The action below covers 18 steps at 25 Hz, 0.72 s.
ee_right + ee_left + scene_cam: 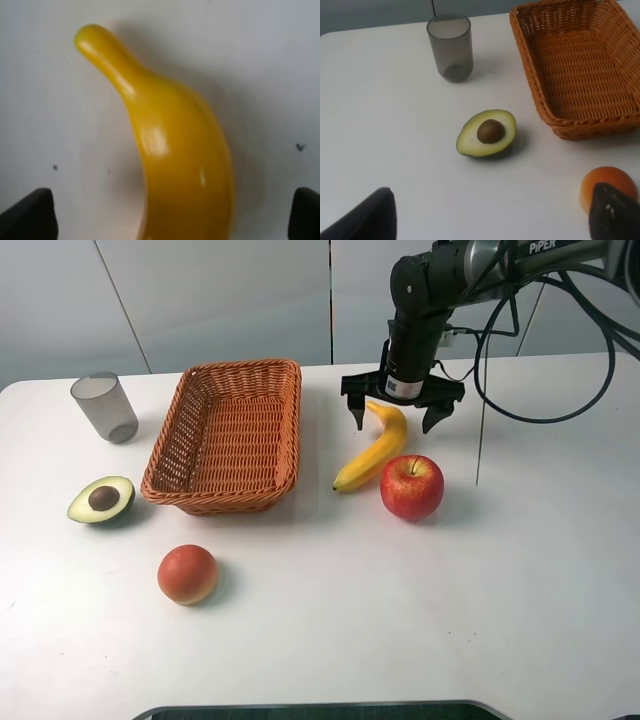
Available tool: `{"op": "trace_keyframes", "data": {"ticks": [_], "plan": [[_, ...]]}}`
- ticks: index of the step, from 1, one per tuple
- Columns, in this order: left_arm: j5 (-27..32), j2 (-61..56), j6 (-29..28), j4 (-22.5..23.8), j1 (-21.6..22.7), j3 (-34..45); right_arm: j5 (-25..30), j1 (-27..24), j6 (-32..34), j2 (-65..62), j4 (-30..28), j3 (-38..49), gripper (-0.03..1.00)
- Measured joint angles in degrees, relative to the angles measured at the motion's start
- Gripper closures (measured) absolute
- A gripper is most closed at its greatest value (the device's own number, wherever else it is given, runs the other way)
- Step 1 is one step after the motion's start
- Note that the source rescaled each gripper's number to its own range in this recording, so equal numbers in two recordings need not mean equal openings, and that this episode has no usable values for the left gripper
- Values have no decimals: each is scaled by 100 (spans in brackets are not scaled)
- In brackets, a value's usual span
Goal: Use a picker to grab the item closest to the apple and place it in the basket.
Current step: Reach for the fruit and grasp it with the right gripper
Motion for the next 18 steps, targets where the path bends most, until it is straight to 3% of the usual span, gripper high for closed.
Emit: {"op": "trace_keyframes", "data": {"ticks": [9,10,11,12,13,14,18], "plan": [[0,0,0,0,0,0,-100,0,50,239,125,-11,0],[0,0,0,0,0,0,-100,0,50,239,125,-11,8],[0,0,0,0,0,0,-111,0,50,239,125,-11,25],[0,0,0,0,0,0,-111,0,50,239,135,-11,50],[0,0,0,0,0,0,-111,0,99,249,145,-11,85],[0,0,0,0,0,0,-119,0,144,249,175,-11,97],[0,0,0,0,0,0,-148,0,276,249,261,-11,95]]}}
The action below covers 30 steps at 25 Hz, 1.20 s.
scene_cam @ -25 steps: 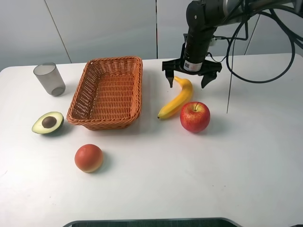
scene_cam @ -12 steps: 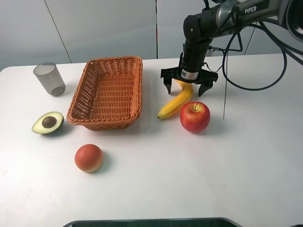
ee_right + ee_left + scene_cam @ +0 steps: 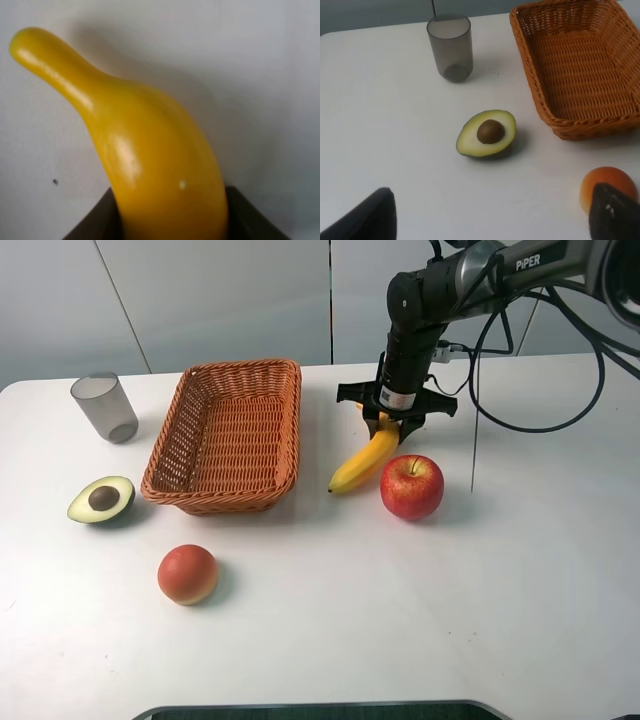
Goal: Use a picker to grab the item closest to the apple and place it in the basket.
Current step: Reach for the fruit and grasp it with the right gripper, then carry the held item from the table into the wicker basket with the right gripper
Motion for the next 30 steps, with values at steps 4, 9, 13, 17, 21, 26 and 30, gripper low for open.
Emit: {"op": "trace_keyframes", "data": {"ticks": [4,9,13,17,21,26,30], "plan": [[0,0,0,0,0,0,-30,0,75,0,0,0,95],[0,0,0,0,0,0,-30,0,101,0,12,0,95],[0,0,0,0,0,0,-30,0,109,0,12,0,95],[0,0,0,0,0,0,-30,0,109,0,12,0,95],[0,0,0,0,0,0,-30,0,109,0,12,0,95],[0,0,0,0,0,0,46,0,29,-229,12,-39,95],[0,0,0,0,0,0,252,0,-62,-574,-65,-183,95]]}}
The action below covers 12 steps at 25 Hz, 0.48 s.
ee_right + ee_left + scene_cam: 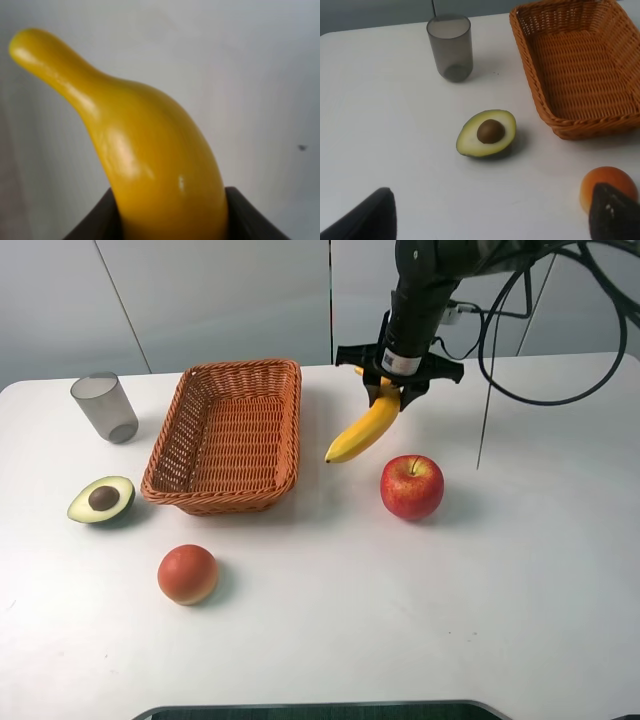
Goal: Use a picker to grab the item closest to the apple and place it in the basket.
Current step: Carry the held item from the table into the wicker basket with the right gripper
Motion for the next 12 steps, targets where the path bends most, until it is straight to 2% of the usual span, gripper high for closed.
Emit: {"op": "trace_keyframes", "data": {"ticks": [4,8,12], "plan": [[0,0,-12,0,0,0,276,0,-115,-270,-108,-42,95],[0,0,-12,0,0,0,517,9,-712,-595,54,-42,95],[0,0,-12,0,0,0,693,72,-1018,-986,103,-56,95]]}}
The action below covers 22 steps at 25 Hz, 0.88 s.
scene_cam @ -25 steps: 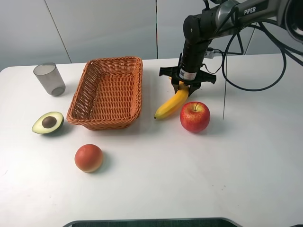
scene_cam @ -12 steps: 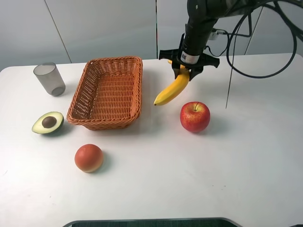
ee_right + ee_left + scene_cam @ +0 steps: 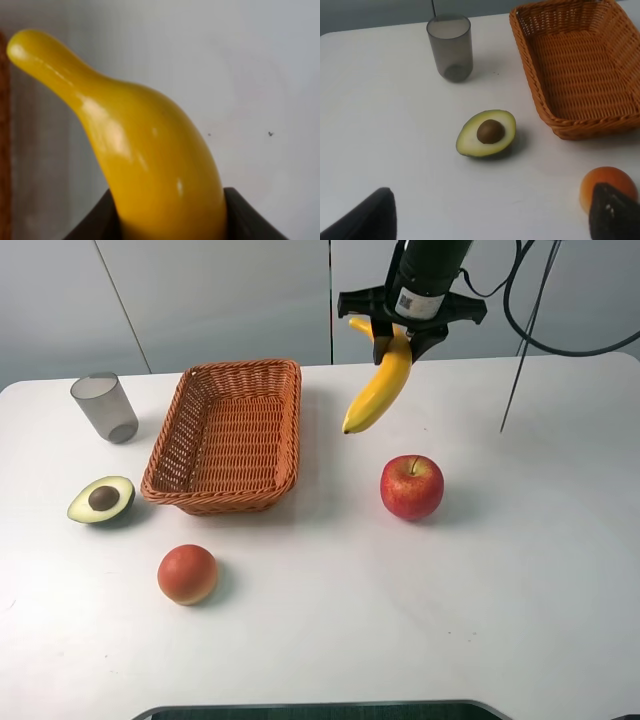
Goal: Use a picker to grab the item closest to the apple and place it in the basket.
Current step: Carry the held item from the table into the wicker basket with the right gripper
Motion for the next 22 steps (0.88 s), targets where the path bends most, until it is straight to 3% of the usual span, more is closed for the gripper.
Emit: {"op": "trace_keyframes", "data": {"ticks": [4,13,22], "plan": [[0,0,0,0,0,0,121,263,-109,-103,13,-228,95],[0,0,0,0,0,0,-160,1085,-136,441,128,-1318,95],[0,0,0,0,0,0,-1217,1603,-136,962,117,-1513,95]]}}
